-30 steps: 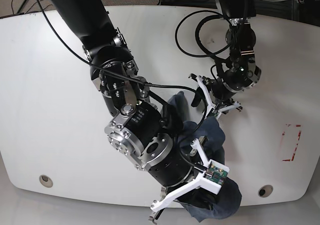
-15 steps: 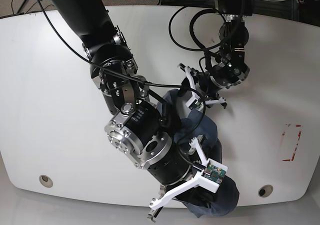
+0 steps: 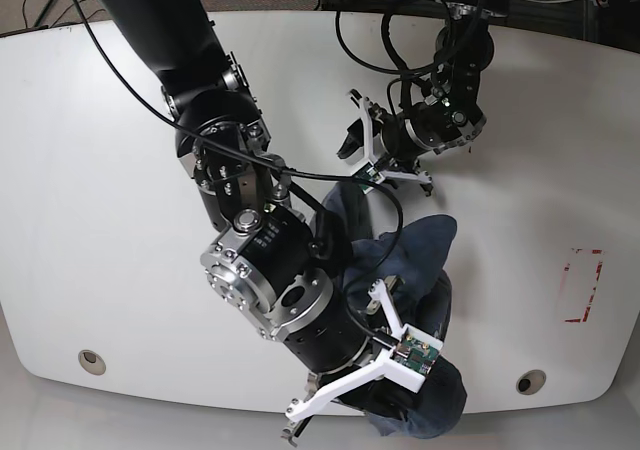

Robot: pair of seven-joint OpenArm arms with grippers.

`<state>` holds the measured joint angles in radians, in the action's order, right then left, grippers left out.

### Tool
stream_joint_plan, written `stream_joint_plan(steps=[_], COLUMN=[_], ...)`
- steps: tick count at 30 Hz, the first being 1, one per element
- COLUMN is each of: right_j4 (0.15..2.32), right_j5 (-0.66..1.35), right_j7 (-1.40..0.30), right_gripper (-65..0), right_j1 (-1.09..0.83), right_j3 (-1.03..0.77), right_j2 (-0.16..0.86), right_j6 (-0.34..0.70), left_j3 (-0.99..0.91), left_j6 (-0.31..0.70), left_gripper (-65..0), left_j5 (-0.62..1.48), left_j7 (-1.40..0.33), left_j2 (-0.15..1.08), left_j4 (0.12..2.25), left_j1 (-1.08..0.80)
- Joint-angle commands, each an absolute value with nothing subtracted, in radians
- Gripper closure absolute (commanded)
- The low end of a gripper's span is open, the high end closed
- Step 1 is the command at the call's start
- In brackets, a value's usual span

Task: Layout the t-shirt on the table in an organized manner, then fold the t-shirt properly
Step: 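Grasp a navy shirt edge with the left gripper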

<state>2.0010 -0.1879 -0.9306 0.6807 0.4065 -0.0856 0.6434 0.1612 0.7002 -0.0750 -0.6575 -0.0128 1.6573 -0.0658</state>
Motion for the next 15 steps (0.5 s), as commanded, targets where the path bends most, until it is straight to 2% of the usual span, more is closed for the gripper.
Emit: stream_joint_plan(steps=[1,15], right_j4=[2.012,2.014], right_j5=[-0.191,-0.188], right_j7=[-0.905,-0.905], right_gripper=[0.0,0.0], right_j1=[0.697,0.671], right_j3=[0.390,0.371], right_j2=[-0.093,-0.096], right_j6=[0.631,0.631], left_j3=[0.162,0.165], left_j6=[0.698,0.698], left_gripper=[-23.6,-23.6], left_j5=[-0.062,-0.064], left_j7=[-0.631,-0.631], left_j2=[-0.018,-0.021], left_j4=[1.655,1.527], left_j1=[-0.048,0.059])
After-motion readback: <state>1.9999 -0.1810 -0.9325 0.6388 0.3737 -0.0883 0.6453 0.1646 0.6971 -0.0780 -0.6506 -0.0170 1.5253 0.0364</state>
